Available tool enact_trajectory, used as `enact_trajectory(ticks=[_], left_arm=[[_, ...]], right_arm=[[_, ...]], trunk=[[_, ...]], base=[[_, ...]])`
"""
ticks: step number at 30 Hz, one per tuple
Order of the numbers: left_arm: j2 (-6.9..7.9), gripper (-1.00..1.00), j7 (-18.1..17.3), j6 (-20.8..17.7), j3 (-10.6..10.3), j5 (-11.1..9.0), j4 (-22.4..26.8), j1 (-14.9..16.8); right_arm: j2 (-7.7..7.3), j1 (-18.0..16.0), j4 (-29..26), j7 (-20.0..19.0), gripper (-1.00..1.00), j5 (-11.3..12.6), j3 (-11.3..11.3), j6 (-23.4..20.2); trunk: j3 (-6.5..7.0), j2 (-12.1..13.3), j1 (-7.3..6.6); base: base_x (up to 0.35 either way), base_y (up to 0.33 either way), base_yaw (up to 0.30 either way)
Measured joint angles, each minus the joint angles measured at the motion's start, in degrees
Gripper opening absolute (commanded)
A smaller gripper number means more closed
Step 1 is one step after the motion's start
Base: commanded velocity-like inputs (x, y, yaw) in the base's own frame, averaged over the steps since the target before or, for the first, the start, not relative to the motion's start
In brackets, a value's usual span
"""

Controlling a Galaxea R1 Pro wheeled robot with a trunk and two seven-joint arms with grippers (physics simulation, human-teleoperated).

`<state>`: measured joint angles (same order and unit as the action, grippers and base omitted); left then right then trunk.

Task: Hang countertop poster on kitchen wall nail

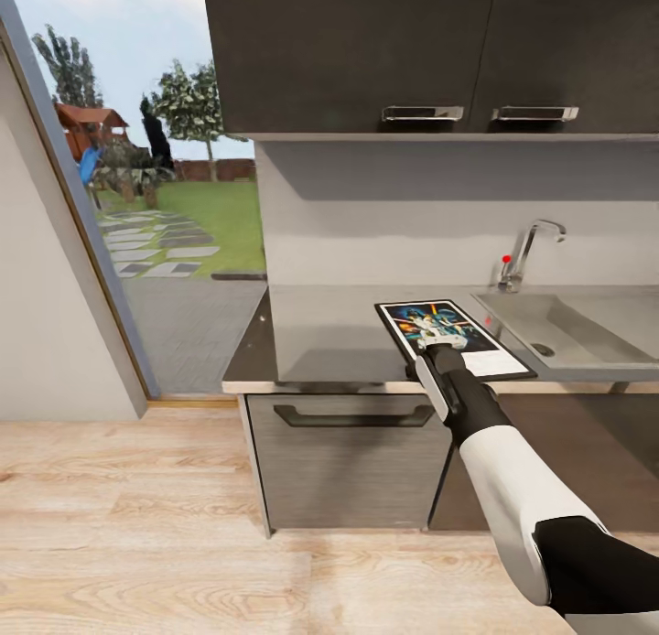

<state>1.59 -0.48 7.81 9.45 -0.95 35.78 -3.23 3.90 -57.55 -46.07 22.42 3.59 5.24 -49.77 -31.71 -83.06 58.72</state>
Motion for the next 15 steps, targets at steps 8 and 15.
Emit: enact_trajectory(ticks=[8,15], left_arm=[[0.0,1.0,0.0,0.01,0.0,0.0,-0.01,0.0],[0.0,1.0,0.0,0.03,-0.01,0.0,-0.01,0.0]], right_arm=[[-0.07,0.0,0.07,0.08,1.0,-0.02,-0.02,0.16],[-0.16,0.0,0.07,0.11,1.0,-0.02,-0.04,0.16]], trunk=[[0.0,0.0,0.01],[0.0,0.0,0.01]], base=[[-0.027,-0.023,0.0],[-0.128,-0.113,0.0]])
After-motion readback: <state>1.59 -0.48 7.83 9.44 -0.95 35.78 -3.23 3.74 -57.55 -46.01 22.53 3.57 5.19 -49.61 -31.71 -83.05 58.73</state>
